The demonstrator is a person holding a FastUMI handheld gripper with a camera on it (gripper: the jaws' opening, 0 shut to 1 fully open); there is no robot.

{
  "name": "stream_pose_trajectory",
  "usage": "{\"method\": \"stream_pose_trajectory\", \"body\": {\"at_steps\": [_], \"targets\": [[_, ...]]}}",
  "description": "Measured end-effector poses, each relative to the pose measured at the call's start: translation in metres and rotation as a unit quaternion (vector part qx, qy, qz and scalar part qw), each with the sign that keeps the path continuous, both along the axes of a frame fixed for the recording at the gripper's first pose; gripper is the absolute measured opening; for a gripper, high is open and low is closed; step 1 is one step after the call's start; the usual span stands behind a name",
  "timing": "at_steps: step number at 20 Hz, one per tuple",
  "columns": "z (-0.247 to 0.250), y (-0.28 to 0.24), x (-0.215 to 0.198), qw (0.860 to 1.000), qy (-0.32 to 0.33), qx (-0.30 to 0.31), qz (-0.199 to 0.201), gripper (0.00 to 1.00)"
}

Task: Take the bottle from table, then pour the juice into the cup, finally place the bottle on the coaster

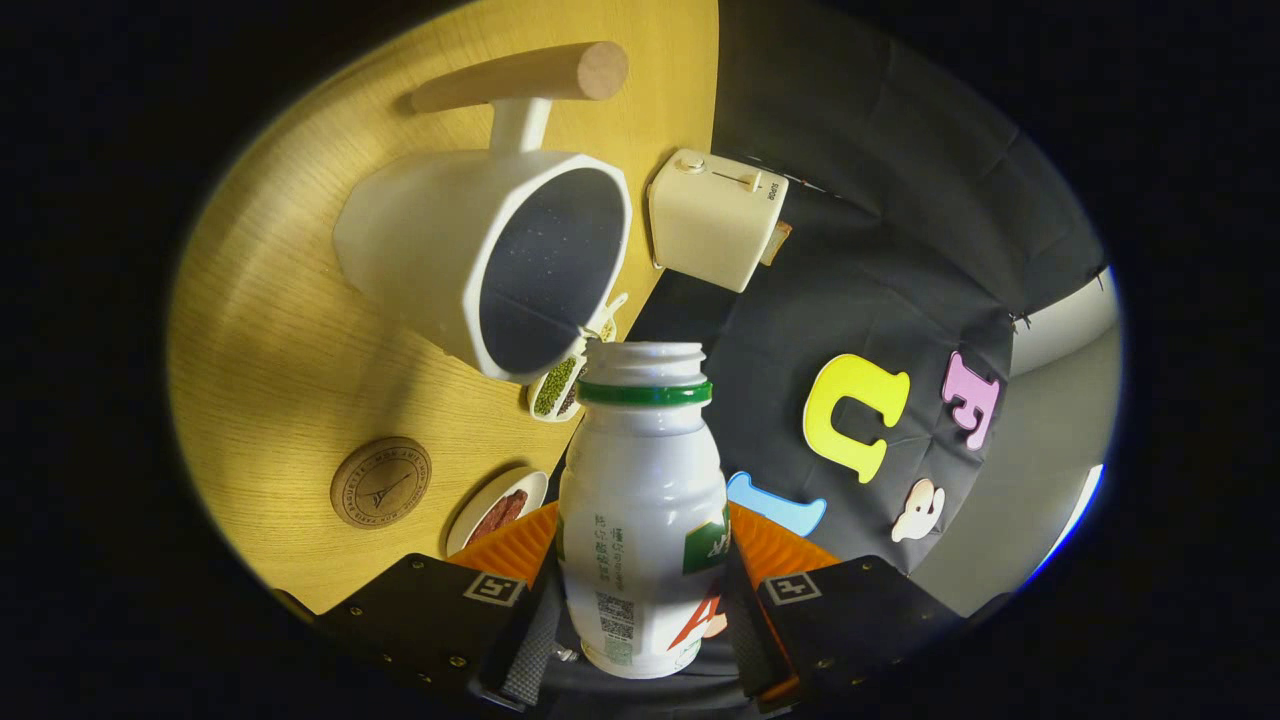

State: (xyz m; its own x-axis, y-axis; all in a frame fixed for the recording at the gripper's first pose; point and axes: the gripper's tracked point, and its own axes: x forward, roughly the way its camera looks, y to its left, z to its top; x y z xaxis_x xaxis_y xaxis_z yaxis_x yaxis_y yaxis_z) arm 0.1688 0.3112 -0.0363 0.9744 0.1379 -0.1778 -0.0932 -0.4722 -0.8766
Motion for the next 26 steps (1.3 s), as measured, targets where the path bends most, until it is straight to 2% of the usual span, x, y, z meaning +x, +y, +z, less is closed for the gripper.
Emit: {"method": "stream_pose_trajectory", "body": {"at_steps": [13,26], "targets": [[0.0039,0.0049,-0.0008,1.0,-0.01,-0.028,0.008,0.72],[0.0033,0.0086,-0.0016,1.0,-0.005,-0.01,0.016,0.72]]}}
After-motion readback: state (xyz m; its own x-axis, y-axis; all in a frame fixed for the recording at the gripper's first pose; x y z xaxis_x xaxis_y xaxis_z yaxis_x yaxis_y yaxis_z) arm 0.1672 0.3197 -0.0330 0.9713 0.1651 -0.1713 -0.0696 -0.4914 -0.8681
